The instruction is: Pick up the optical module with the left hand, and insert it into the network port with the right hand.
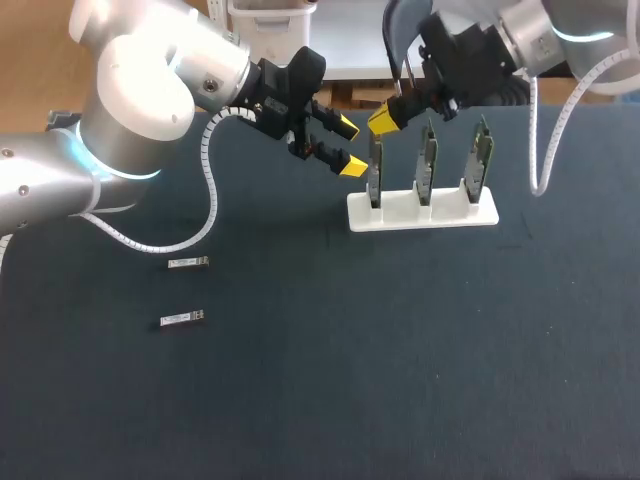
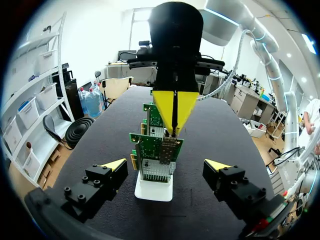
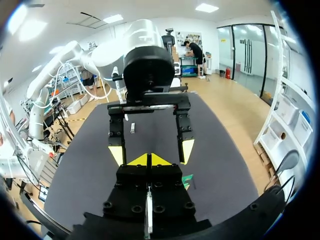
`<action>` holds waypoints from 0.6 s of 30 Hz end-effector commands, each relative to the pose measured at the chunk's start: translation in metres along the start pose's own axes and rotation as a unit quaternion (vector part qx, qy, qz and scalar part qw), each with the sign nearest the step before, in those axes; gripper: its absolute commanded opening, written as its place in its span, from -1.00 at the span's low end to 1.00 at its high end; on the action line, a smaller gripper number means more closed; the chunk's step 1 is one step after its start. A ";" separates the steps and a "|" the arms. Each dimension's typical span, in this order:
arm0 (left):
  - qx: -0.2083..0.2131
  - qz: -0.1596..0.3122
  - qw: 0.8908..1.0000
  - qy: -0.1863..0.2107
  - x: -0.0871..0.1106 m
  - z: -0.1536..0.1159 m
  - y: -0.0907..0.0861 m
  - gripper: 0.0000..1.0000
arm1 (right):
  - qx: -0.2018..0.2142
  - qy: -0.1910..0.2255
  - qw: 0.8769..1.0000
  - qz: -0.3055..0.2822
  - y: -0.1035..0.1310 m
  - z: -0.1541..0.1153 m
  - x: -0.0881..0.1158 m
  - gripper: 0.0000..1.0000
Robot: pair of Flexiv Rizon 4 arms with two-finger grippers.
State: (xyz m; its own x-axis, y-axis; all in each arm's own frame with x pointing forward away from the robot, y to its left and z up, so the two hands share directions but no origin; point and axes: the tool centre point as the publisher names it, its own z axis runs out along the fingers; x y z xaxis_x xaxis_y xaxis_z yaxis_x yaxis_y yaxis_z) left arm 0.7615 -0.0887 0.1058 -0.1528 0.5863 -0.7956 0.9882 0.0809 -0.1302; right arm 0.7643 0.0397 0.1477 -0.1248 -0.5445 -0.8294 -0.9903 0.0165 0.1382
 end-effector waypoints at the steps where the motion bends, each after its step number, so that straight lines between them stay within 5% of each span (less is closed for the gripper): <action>1: 0.001 0.000 1.000 0.002 -0.001 0.000 0.002 1.00 | 0.002 -0.003 1.000 -0.005 -0.003 -0.005 -0.004 -1.00; 18: 0.001 0.000 1.000 0.002 -0.001 0.000 0.002 1.00 | 0.007 0.017 1.000 -0.003 -0.009 0.001 0.005 -1.00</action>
State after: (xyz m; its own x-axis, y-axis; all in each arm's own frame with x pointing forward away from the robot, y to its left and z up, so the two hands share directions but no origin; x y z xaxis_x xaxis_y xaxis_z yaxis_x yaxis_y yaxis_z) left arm 0.7615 -0.0887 0.1058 -0.1528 0.5863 -0.7956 0.9882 0.0809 -0.1302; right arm 0.7715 0.0367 0.1431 -0.1168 -0.5712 -0.8124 -0.9918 0.0251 0.1250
